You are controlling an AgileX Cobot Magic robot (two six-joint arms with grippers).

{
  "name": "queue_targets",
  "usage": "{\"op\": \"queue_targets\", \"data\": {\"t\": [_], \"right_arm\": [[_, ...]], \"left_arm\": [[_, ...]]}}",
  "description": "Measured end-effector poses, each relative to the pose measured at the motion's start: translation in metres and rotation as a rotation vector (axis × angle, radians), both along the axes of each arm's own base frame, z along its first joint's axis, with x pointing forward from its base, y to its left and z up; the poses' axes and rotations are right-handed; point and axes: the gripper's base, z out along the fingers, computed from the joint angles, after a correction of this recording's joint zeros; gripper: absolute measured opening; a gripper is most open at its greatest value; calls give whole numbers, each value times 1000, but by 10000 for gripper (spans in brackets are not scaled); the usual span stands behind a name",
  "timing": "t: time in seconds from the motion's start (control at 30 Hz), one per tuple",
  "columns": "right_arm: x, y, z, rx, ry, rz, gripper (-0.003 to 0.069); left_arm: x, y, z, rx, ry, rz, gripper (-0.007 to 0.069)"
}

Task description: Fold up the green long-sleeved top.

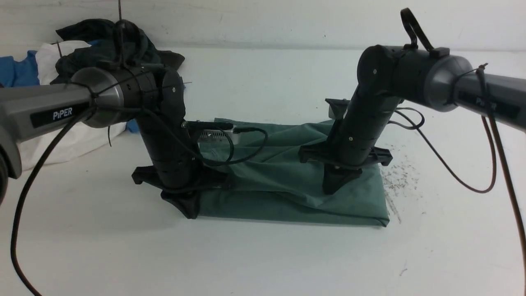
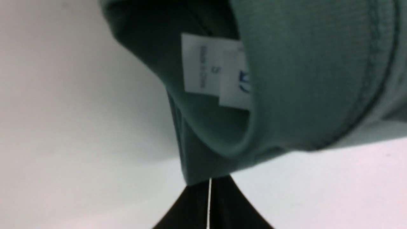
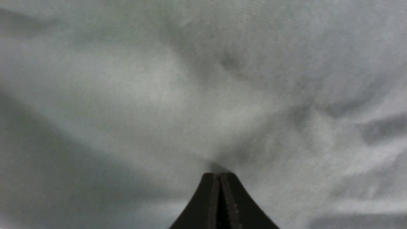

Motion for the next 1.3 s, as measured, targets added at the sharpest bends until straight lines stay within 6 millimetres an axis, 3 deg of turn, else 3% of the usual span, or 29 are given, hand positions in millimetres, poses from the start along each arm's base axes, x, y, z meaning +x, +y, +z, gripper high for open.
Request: {"op": "queue_targets", "data": {"t": [0.03, 0.07, 0.1, 0.13, 0.2, 0.3, 0.4, 0.57, 0.7, 0.93, 1.1, 1.3], "right_arm": [[0, 1, 0, 10, 2, 3, -15], [0, 1, 0, 11, 2, 4, -15], [0, 1, 0, 12, 2, 9, -15], [0, 1, 0, 12, 1, 11, -15], [0, 1, 0, 14, 1, 13, -15], [0, 2, 0, 17, 2, 15, -15], [-1, 2, 0, 20, 2, 14, -15], [-1, 2, 1, 28, 5, 12, -15], [0, 1, 0, 11, -2, 19, -15], [0, 0, -2, -4, -3, 23, -15], [3, 1, -23, -22, 37, 24, -15], [4, 1, -24, -28, 35, 27, -15]], "left_arm": [[-2, -4, 18, -61, -35, 1, -4], [-2, -5, 20, -76, -40, 5, -4], [-2, -9, 40, -139, -97, 3, -4], [-2, -9, 40, -146, -98, 7, -4], [2, -16, 72, -252, -230, 14, -4], [10, -21, 83, -308, -307, 39, -4], [18, -24, 77, -332, -318, 60, -4], [32, -28, 24, -291, -204, 70, -4], [31, -22, -3, -238, -89, 51, -4], [27, -13, -6, -146, -39, 22, -4], [27, -10, -7, -116, -37, 35, -4], [23, -9, -8, -100, 1, 26, -4]]}}
